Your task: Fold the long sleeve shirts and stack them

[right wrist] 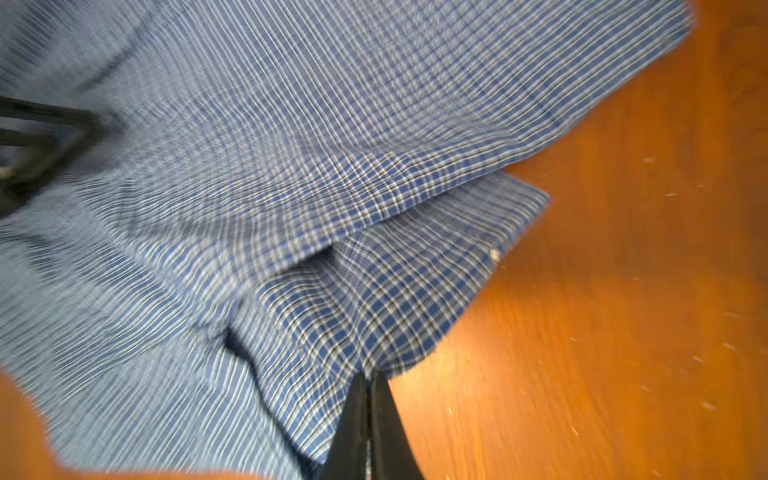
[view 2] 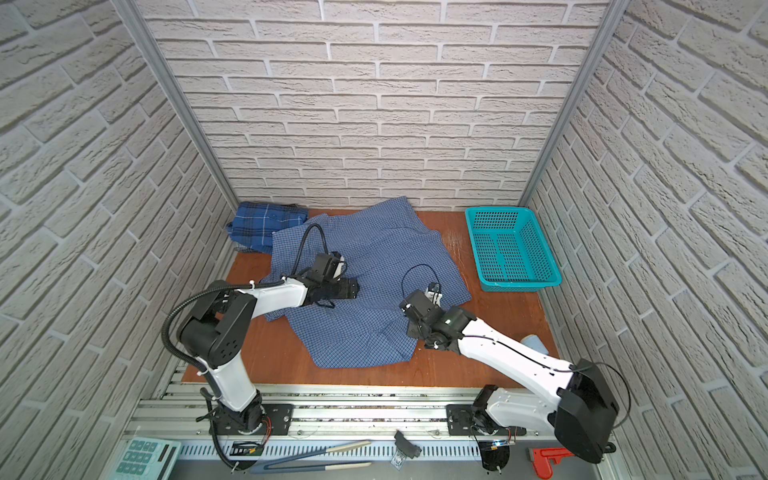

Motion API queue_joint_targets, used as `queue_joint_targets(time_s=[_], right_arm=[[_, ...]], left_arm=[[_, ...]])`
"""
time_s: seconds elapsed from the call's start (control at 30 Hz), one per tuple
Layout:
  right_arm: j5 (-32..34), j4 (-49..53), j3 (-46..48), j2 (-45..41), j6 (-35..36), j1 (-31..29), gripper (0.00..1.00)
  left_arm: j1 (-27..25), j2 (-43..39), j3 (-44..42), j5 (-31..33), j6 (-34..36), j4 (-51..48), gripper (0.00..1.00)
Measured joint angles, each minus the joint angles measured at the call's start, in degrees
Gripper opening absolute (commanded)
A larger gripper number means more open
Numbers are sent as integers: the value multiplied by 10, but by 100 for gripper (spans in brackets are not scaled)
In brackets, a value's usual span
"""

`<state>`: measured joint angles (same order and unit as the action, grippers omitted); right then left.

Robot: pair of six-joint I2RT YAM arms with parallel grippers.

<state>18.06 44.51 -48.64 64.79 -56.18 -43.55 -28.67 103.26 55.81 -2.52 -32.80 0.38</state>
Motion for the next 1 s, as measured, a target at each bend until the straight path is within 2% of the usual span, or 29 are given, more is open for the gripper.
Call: queue_joint_targets(time_s=[0.23, 0.33, 0.47, 0.57, 0.63, 0.7, 0.73, 0.87, 0.9, 1.0], right_arm=[[-2, 195, -61, -17, -43, -82, 6], [5, 244, -73, -35, -58, -89, 6], [62, 280, -155, -35, -56, -89, 6], [120, 283, -268, 16, -32, -89, 6], [163, 268, -333, 57, 1, -87, 10], [168, 232, -355, 86, 68, -67, 12], [166, 215, -359, 101, 101, -50, 20], [141, 140, -336, 165, 223, 53, 35], [129, 113, -323, 181, 254, 83, 43], [56, 52, -311, 239, 338, 165, 51]], left_arm=[[2, 10, 5, 9, 3, 15, 92], [2, 10, 5, 12, 10, 14, 91], [1, 10, 5, 14, 22, 12, 91], [0, 10, 7, 16, 34, 6, 91], [-4, 10, 11, 23, 47, -5, 92], [-8, 10, 16, 31, 57, -18, 92], [-10, 10, 19, 36, 62, -26, 93], [-15, 11, 24, 52, 77, -48, 95], [-16, 10, 28, 57, 80, -60, 96], [-15, -1, 38, 91, 83, -102, 96]])
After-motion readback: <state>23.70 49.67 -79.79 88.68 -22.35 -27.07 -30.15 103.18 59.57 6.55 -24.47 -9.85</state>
